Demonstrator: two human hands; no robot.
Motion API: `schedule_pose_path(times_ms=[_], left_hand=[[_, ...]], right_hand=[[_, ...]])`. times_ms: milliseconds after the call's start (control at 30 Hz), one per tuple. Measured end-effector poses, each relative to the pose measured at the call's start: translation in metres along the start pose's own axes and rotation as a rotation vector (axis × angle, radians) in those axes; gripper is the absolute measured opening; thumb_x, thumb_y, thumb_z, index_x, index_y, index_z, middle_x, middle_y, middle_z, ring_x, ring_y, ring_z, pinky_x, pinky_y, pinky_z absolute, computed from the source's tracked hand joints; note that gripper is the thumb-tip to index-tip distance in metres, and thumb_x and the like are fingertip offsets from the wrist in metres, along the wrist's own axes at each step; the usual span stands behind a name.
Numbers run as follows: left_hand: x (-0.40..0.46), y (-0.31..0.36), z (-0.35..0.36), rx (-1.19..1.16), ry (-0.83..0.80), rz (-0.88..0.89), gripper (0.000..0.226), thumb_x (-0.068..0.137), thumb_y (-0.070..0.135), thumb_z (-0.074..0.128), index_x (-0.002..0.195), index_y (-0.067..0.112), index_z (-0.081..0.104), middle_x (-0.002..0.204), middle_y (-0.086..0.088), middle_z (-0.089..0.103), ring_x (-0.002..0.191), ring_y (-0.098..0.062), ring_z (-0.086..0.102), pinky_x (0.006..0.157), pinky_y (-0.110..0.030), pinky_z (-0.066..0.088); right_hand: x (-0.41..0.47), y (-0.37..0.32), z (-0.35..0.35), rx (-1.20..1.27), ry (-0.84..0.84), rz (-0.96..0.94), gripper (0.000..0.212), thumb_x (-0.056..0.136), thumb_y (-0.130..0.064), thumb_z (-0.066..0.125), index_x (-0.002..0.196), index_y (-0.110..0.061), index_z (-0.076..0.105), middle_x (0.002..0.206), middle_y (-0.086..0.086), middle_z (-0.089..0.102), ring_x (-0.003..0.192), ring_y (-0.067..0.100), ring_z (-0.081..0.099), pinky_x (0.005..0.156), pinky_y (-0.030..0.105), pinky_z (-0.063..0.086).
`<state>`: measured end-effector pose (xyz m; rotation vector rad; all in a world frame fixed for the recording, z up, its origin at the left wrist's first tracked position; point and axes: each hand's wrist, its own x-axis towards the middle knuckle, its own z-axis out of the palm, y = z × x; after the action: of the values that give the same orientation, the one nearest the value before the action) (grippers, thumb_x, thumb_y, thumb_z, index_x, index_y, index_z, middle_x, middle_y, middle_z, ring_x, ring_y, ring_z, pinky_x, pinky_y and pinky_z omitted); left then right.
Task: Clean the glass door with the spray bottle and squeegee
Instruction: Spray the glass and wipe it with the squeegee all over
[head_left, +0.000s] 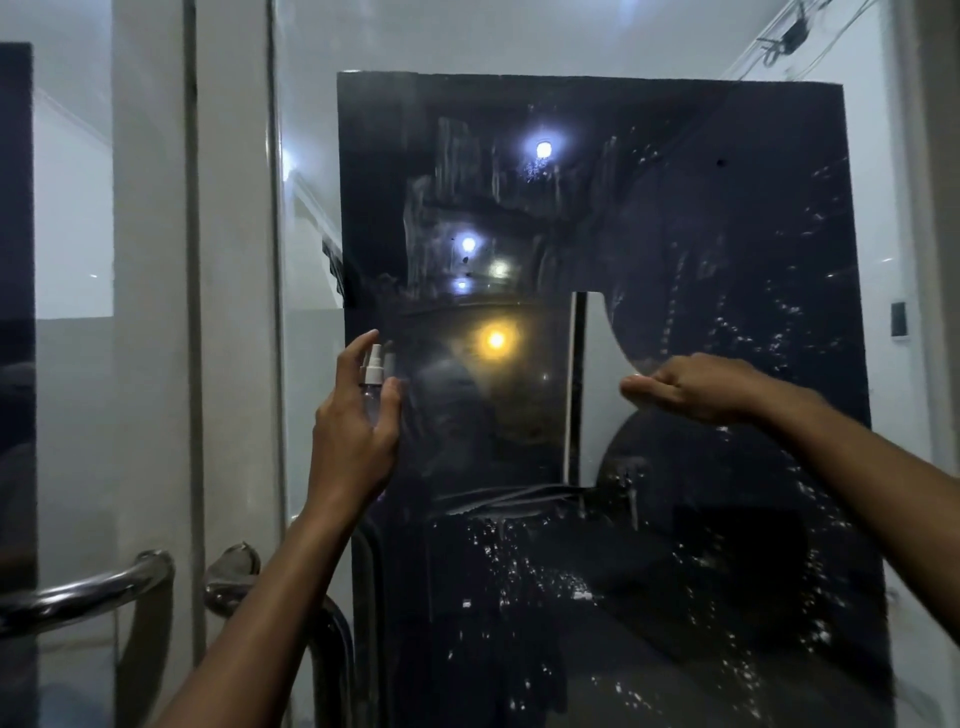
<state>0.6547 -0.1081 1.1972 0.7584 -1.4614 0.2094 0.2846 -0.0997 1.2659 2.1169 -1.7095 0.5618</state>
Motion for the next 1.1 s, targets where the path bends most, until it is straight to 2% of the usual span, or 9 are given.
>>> schedule_pose_path(times_ms=[67, 200, 333, 400, 467, 533, 667, 767, 1100], left_hand=[[0.000, 0.000, -0.002, 0.000, -0.005, 0.011, 0.046, 0.103, 0.033, 0.050, 0.146, 0.039, 0.036, 0.091, -0.001, 0.063, 0.070, -0.012, 0.060, 0.059, -0.026, 0.042], [0.004, 0.001, -0.006, -0.001, -0.009, 0.031, 0.047, 0.102, 0.034, 0.049, 0.146, 0.038, 0.036, 0.091, 0.000, 0.062, 0.069, -0.011, 0.059, 0.058, -0.027, 0.042], [0.018, 0.011, 0.000, 0.015, 0.009, 0.060, 0.047, 0.102, 0.032, 0.050, 0.146, 0.038, 0.037, 0.095, 0.003, 0.062, 0.068, -0.007, 0.058, 0.059, -0.026, 0.040], [0.030, 0.017, 0.005, 0.020, 0.014, 0.073, 0.048, 0.102, 0.031, 0.051, 0.147, 0.040, 0.037, 0.095, 0.003, 0.064, 0.069, -0.009, 0.059, 0.060, -0.027, 0.040], [0.045, 0.025, 0.009, 0.018, 0.008, 0.101, 0.048, 0.103, 0.030, 0.051, 0.147, 0.041, 0.036, 0.089, 0.003, 0.064, 0.068, -0.010, 0.058, 0.059, -0.027, 0.040], [0.060, 0.034, 0.013, 0.014, 0.002, 0.131, 0.048, 0.103, 0.030, 0.051, 0.146, 0.041, 0.036, 0.097, 0.002, 0.065, 0.071, -0.013, 0.060, 0.063, -0.029, 0.043], [0.086, 0.049, 0.020, 0.024, 0.018, 0.158, 0.043, 0.103, 0.027, 0.052, 0.143, 0.035, 0.038, 0.101, -0.003, 0.067, 0.078, -0.020, 0.064, 0.070, -0.039, 0.052], [0.103, 0.058, 0.027, 0.035, 0.043, 0.216, 0.039, 0.103, 0.024, 0.052, 0.139, 0.031, 0.038, 0.092, -0.001, 0.065, 0.072, -0.010, 0.061, 0.064, -0.035, 0.049], [0.119, 0.057, 0.039, 0.055, 0.085, 0.224, 0.038, 0.102, 0.024, 0.053, 0.137, 0.028, 0.042, 0.090, 0.003, 0.060, 0.071, -0.018, 0.054, 0.065, -0.032, 0.039]], right_hand=[[-0.014, 0.020, 0.000, 0.008, -0.011, 0.053, 0.059, 0.077, -0.088, 0.018, 0.069, -0.048, 0.061, 0.089, -0.014, 0.064, 0.086, 0.017, 0.058, 0.075, 0.032, 0.044], [-0.040, 0.061, -0.005, 0.011, 0.015, 0.181, 0.070, 0.083, -0.082, 0.021, 0.104, -0.039, 0.073, 0.120, -0.003, 0.071, 0.106, 0.021, 0.064, 0.086, 0.037, 0.047], [-0.055, 0.070, -0.010, 0.134, 0.104, 0.210, 0.060, 0.077, -0.083, 0.025, 0.065, -0.043, 0.067, 0.071, -0.018, 0.069, 0.070, 0.009, 0.061, 0.072, 0.036, 0.050], [-0.052, 0.059, -0.011, 0.265, 0.198, 0.171, 0.067, 0.081, -0.079, 0.032, 0.051, -0.025, 0.059, 0.050, -0.013, 0.058, 0.052, 0.010, 0.055, 0.065, 0.035, 0.046], [-0.046, 0.045, -0.014, 0.410, 0.271, 0.111, 0.070, 0.087, -0.071, 0.037, 0.055, -0.013, 0.062, 0.053, -0.002, 0.062, 0.054, 0.014, 0.060, 0.070, 0.038, 0.049], [-0.037, 0.026, -0.020, 0.524, 0.339, 0.096, 0.064, 0.091, -0.066, 0.039, 0.058, -0.021, 0.069, 0.056, -0.005, 0.066, 0.060, 0.012, 0.064, 0.071, 0.035, 0.049], [-0.016, -0.013, -0.025, 0.729, 0.357, 0.089, 0.060, 0.099, -0.060, 0.037, 0.059, -0.019, 0.055, 0.050, -0.005, 0.052, 0.043, 0.008, 0.046, 0.053, 0.027, 0.037], [-0.003, -0.033, -0.027, 0.952, 0.327, 0.059, 0.055, 0.102, -0.057, 0.039, 0.064, -0.019, 0.052, 0.050, -0.004, 0.045, 0.040, 0.011, 0.036, 0.043, 0.023, 0.031], [0.007, -0.043, -0.029, 1.131, 0.373, 0.062, 0.054, 0.101, -0.059, 0.040, 0.066, -0.019, 0.049, 0.050, -0.005, 0.040, 0.041, 0.009, 0.036, 0.042, 0.023, 0.033]])
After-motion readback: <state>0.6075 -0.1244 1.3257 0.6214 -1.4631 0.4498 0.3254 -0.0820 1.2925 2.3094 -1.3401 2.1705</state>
